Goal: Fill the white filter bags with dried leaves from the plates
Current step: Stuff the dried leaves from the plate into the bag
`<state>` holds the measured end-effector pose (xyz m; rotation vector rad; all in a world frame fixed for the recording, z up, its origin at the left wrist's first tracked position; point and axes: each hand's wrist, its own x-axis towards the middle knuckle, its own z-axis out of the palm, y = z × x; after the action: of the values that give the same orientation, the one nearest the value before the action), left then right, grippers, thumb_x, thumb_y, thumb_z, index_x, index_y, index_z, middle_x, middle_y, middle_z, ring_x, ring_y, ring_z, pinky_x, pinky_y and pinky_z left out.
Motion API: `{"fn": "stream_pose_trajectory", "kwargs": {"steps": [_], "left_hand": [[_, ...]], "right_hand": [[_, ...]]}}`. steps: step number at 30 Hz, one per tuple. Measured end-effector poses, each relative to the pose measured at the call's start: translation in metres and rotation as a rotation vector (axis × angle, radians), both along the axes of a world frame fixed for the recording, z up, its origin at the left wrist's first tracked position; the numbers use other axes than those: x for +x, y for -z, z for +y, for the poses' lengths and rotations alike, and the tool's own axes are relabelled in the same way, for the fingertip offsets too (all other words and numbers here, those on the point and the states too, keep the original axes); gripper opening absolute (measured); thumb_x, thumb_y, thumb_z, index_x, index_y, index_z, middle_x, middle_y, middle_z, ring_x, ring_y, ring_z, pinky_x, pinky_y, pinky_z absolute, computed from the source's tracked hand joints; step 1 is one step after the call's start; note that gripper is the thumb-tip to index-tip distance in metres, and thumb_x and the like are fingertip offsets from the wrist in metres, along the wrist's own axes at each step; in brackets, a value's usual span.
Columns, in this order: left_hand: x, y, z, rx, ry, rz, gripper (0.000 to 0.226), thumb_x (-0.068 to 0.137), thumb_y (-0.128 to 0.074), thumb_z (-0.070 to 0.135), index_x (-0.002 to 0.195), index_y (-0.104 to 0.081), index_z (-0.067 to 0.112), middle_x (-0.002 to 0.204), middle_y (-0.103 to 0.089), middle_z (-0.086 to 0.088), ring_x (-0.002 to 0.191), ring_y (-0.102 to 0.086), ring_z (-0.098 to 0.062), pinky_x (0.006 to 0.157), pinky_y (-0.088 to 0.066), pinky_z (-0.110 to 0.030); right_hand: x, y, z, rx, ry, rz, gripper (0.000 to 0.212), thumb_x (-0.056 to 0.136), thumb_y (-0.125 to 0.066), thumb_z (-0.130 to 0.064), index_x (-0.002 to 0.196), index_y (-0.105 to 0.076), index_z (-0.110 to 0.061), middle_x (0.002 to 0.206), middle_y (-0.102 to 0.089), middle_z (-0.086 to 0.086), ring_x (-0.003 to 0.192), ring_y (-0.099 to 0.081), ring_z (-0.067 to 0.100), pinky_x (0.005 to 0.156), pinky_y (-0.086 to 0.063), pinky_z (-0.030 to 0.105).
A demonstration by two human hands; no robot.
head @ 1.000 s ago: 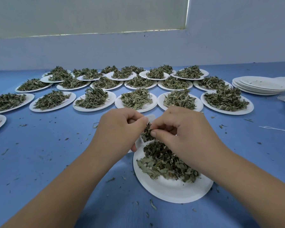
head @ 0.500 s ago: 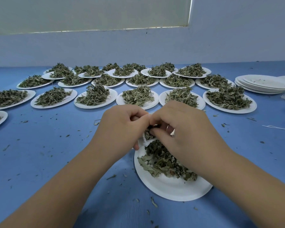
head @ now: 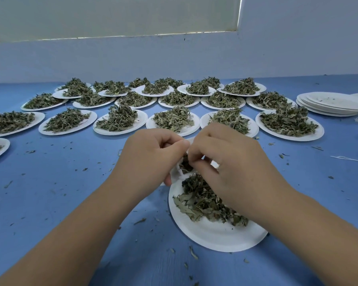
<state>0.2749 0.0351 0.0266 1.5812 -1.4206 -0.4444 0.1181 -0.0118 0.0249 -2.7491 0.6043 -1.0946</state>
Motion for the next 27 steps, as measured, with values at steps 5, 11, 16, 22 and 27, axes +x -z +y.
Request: {"fn": "stream_pose_trajectory", "kwargs": {"steps": [5, 11, 16, 22, 27], "left_hand": [[-0.003, 0.0, 0.0, 0.023, 0.009, 0.008, 0.02, 0.08, -0.06, 0.013, 0.064, -0.07, 0.018, 0.051, -0.059, -0.012, 0.035, -0.055, -0.016, 0.042, -0.037, -0.012], [0.003, 0.002, -0.002, 0.002, -0.028, -0.003, 0.023, 0.089, -0.063, 0.023, 0.068, -0.071, 0.019, 0.055, -0.059, -0.014, 0.035, -0.057, -0.017, 0.045, -0.038, -0.013], [0.007, 0.001, -0.001, -0.009, -0.046, 0.02, 0.023, 0.09, -0.063, 0.026, 0.069, -0.071, 0.021, 0.061, -0.06, -0.02, 0.035, -0.057, -0.018, 0.047, -0.043, -0.019], [0.002, 0.0, 0.0, -0.047, 0.004, 0.024, 0.02, 0.089, -0.064, 0.019, 0.071, -0.073, 0.016, 0.05, -0.061, -0.011, 0.034, -0.054, -0.013, 0.043, -0.042, -0.016], [0.004, 0.002, -0.001, -0.069, -0.019, -0.006, 0.021, 0.089, -0.065, 0.019, 0.07, -0.072, 0.018, 0.048, -0.058, -0.007, 0.033, -0.054, -0.013, 0.042, -0.04, -0.014]], "right_hand": [[0.007, 0.006, -0.005, -0.126, 0.031, -0.038, 0.006, 0.074, -0.065, -0.004, 0.071, -0.064, -0.009, 0.068, -0.058, 0.003, 0.063, -0.054, 0.026, 0.052, -0.047, 0.041], [-0.001, 0.007, -0.01, -0.105, -0.012, -0.08, 0.008, 0.082, -0.068, -0.02, 0.08, -0.075, -0.016, 0.071, -0.065, -0.005, 0.074, -0.055, 0.019, 0.067, -0.043, 0.026], [-0.015, 0.004, -0.015, -0.057, -0.04, -0.025, 0.025, 0.091, -0.058, -0.038, 0.098, -0.076, -0.023, 0.1, -0.069, -0.01, 0.089, -0.056, 0.02, 0.081, -0.044, 0.031], [-0.002, 0.003, -0.009, -0.082, -0.034, 0.354, 0.043, 0.093, -0.038, -0.055, 0.101, -0.072, -0.03, 0.093, -0.064, -0.018, 0.087, -0.047, 0.018, 0.079, -0.044, 0.04], [0.002, 0.004, -0.008, -0.08, -0.039, 0.367, 0.047, 0.093, -0.034, -0.057, 0.102, -0.071, -0.03, 0.095, -0.064, -0.018, 0.086, -0.047, 0.017, 0.081, -0.042, 0.038]]}}
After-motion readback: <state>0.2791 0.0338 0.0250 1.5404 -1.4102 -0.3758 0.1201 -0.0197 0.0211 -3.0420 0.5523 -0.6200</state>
